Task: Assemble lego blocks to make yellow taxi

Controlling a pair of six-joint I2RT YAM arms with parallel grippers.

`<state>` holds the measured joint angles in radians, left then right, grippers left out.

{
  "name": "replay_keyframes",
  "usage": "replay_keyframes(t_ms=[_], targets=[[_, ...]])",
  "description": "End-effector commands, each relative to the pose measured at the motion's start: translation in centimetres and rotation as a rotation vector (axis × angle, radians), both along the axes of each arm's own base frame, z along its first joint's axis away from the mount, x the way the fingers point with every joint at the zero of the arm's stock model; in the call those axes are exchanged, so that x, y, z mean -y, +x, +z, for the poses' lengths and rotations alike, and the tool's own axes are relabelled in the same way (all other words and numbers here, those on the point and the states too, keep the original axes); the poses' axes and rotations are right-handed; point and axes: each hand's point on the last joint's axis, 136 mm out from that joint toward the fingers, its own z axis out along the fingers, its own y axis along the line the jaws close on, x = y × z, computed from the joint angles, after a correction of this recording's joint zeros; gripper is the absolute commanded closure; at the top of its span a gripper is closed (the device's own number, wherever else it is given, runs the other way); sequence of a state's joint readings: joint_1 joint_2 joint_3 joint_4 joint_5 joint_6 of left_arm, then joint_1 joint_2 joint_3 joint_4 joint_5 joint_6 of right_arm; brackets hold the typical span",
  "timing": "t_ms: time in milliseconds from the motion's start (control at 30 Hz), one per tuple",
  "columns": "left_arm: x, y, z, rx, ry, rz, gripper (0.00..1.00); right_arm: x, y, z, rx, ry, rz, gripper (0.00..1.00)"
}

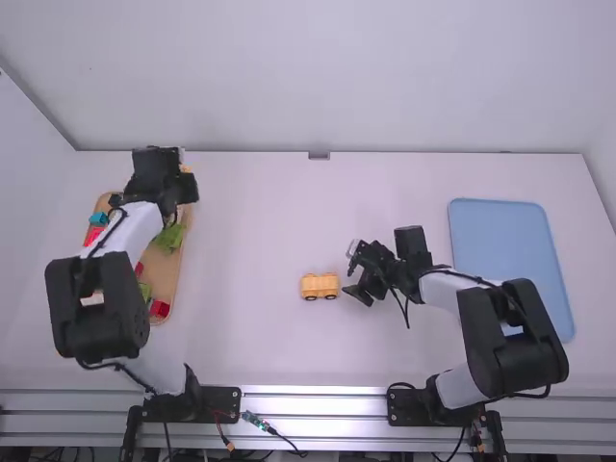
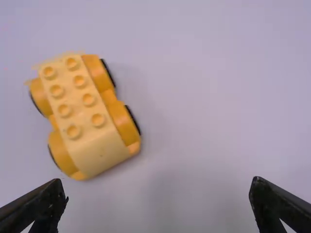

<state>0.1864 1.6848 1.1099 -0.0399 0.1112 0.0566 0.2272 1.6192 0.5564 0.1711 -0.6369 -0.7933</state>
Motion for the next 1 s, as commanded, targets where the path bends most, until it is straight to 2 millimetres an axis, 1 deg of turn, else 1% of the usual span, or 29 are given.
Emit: replay_keyframes(t_ms=[0, 33, 67, 167, 267, 300, 367, 400, 433, 467, 533, 600, 633, 667, 767, 867, 900, 967], targets=[[6.2, -2.2, 0.4, 0.043, 0.073, -0.420, 0.99, -0.8, -0.8, 0.9, 0.019, 0.059, 0.045, 0.01], [9.0, -3.7, 0.5, 0.063, 0.075, -0.585, 0.98, -1.0, -1.0, 1.1, 0.029, 0.077, 0.055, 0.01], [10.1, -4.4, 0.5, 0.069, 0.081, -0.650, 0.98, -1.1, -1.1, 1.1, 0.033, 0.083, 0.059, 0.01], [14.7, -8.2, -0.2, 0.083, 0.129, -0.962, 0.99, -1.2, -1.3, 1.0, 0.044, 0.094, 0.068, 0.01], [17.9, -11.6, -1.4, 0.061, 0.172, -1.193, 0.98, -1.5, -1.9, 0.8, 0.045, 0.095, 0.083, 0.01], [18.7, -12.5, -1.8, 0.051, 0.178, -1.248, 0.99, -1.8, -2.2, 0.7, 0.044, 0.095, 0.091, 0.01], [19.6, -13.4, -2.0, 0.033, 0.170, -1.289, 0.98, -2.1, -2.4, 0.7, 0.046, 0.096, 0.103, 0.01], [20.4, -14.2, -2.3, 0.017, 0.162, -1.328, 0.98, -2.3, -2.6, 0.7, 0.050, 0.096, 0.113, 0.01], [20.7, -14.6, -2.5, 0.009, 0.165, -1.344, 0.98, -2.4, -2.6, 0.7, 0.055, 0.090, 0.115, 0.01], [21.3, -15.4, -2.8, -0.009, 0.165, -1.380, 0.98, -2.4, -2.4, 0.5, 0.062, 0.076, 0.111, 0.01], [21.5, -16.6, -3.5, -0.047, 0.201, -1.434, 0.99, -2.5, -2.5, 0.4, 0.064, 0.069, 0.113, 0.01], [21.1, -17.8, -4.8, -0.113, 0.263, -1.484, 0.99, -2.8, -2.5, 0.6, 0.058, 0.080, 0.115, 0.01], [21.0, -17.9, -4.9, -0.118, 0.269, -1.488, 0.99, -2.8, -2.6, 0.6, 0.057, 0.081, 0.115, 0.01], [20.7, -18.6, -5.8, -0.136, 0.316, -1.535, 0.99, -2.8, -2.6, 0.7, 0.056, 0.089, 0.117, 0.01], [20.7, -19.6, -7.0, -0.098, 0.356, -1.617, 0.98, -2.5, -2.5, 0.8, 0.051, 0.101, 0.112, 0.01], [21.0, -19.9, -7.4, -0.067, 0.320, -1.612, 0.99, -2.2, -2.4, 0.8, 0.048, 0.104, 0.103, 0.01], [21.0, -19.9, -7.7, -0.065, 0.306, -1.597, 0.98, -2.1, -2.3, 0.8, 0.047, 0.104, 0.099, 0.02], [20.9, -19.9, -8.4, -0.074, 0.302, -1.563, 0.99, -2.1, -2.3, 0.8, 0.047, 0.104, 0.099, 0.01]])
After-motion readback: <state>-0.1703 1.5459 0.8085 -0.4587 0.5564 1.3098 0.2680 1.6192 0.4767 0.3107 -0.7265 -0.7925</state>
